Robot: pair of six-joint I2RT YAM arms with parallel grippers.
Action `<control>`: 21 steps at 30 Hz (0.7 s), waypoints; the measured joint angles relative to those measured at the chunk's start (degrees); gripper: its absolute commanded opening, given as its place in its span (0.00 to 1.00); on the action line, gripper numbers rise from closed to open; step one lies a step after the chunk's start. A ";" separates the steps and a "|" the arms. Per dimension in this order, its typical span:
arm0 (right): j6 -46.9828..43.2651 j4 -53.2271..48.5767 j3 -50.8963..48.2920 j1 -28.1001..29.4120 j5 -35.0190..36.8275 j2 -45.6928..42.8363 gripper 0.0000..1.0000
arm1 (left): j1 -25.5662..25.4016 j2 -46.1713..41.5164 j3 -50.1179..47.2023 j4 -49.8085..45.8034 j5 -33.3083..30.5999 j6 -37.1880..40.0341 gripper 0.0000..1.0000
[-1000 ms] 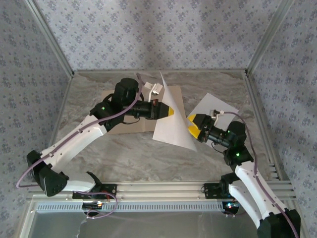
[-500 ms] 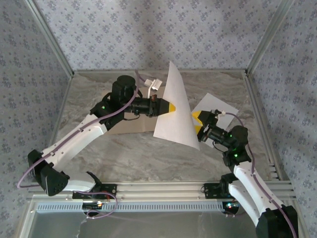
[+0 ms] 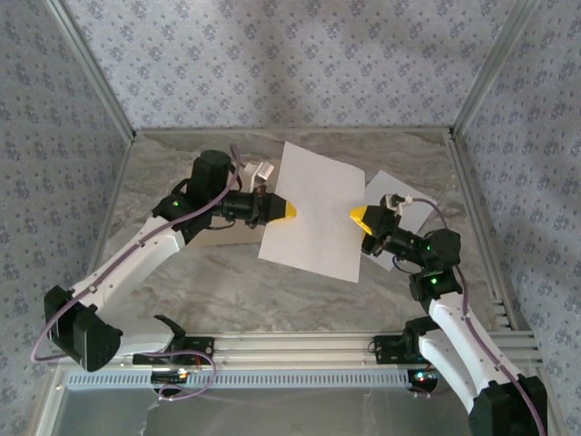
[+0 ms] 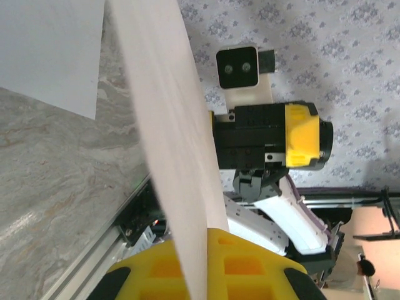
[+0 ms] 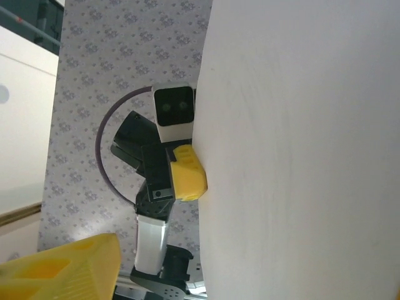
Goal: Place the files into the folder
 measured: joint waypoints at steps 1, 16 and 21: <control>-0.31 -0.50 0.28 0.00 -0.24 0.00 0.67 | 0.00 -0.28 0.04 -0.68 0.24 0.66 0.01; -5.22 -5.95 2.89 0.00 -3.04 0.00 0.50 | 0.00 -1.75 0.04 -3.41 2.62 4.68 0.04; -6.67 -7.30 3.13 0.00 -3.91 0.11 0.43 | 0.00 -1.88 0.04 -3.43 2.62 5.07 0.05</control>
